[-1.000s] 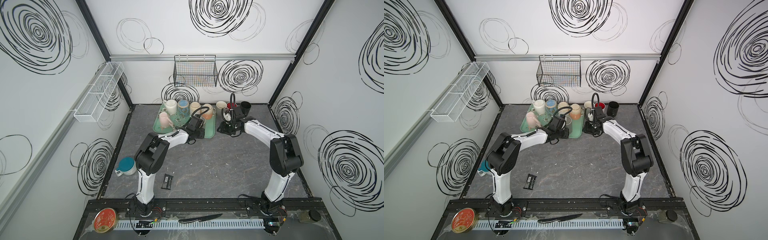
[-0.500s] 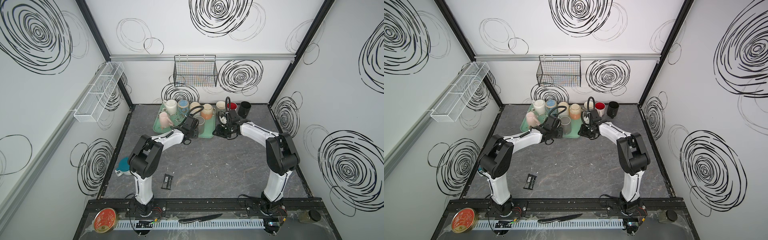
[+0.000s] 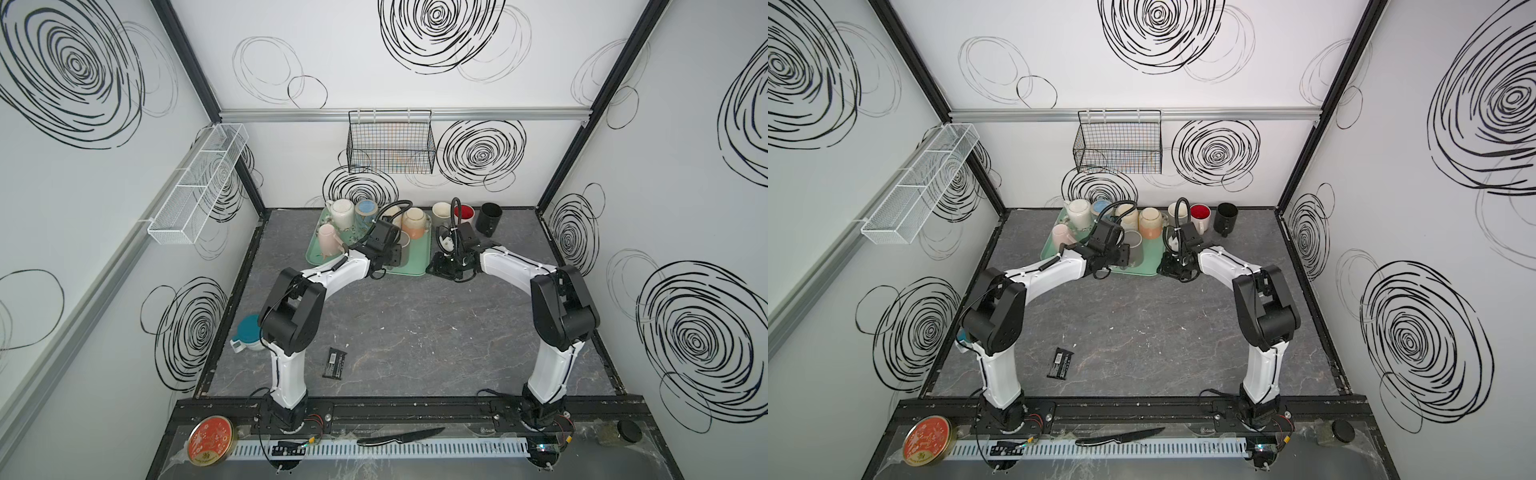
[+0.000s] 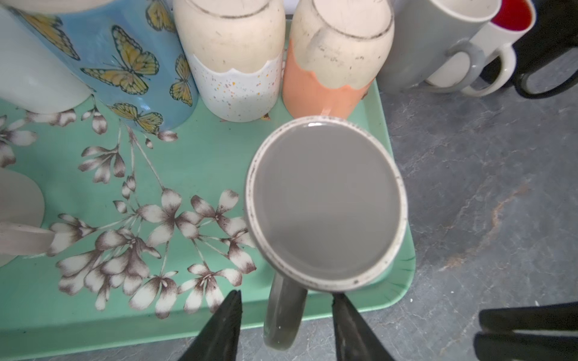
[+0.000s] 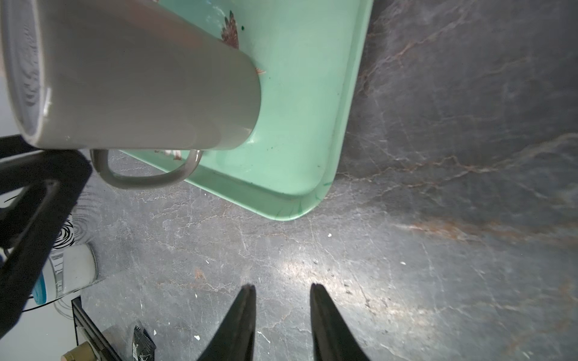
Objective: Turn the mug right side up
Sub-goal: Move the mug to the tray, then pick up the mug from the tray.
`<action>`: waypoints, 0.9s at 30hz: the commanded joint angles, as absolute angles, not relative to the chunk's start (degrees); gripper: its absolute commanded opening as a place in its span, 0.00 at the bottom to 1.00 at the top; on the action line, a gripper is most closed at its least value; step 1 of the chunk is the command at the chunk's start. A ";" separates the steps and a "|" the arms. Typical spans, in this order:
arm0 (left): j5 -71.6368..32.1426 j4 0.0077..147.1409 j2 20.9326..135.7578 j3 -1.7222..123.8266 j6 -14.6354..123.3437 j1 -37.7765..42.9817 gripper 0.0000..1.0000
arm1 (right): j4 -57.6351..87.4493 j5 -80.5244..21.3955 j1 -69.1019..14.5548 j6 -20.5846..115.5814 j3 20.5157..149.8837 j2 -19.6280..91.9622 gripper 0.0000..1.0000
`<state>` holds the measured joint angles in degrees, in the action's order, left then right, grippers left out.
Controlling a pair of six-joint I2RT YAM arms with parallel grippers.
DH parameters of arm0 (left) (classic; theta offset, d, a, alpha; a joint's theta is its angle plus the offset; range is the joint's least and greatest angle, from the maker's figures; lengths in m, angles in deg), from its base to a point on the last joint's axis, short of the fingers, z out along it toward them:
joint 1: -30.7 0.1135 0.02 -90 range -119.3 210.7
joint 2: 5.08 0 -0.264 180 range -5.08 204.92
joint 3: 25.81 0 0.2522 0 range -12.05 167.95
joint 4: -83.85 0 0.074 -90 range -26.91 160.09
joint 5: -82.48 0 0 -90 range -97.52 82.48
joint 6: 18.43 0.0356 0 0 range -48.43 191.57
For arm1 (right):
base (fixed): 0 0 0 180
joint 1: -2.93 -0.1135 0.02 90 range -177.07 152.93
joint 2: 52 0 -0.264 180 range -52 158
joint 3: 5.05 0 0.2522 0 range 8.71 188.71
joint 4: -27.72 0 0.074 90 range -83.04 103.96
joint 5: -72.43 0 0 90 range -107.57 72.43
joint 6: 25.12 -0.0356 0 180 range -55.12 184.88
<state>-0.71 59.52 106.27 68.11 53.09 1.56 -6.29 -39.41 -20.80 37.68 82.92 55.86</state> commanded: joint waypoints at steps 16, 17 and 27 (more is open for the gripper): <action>-5.31 59.55 111.24 71.14 55.75 3.49 0.42 | -4.31 -40.42 -21.76 35.62 88.97 59.44 0.34; -5.40 59.56 111.32 71.17 55.83 3.63 0.40 | -4.60 -40.46 -21.92 35.62 89.84 59.90 0.34; -3.73 57.31 111.66 72.64 58.18 4.07 0.10 | -3.52 -40.03 -22.43 34.95 90.60 59.03 0.33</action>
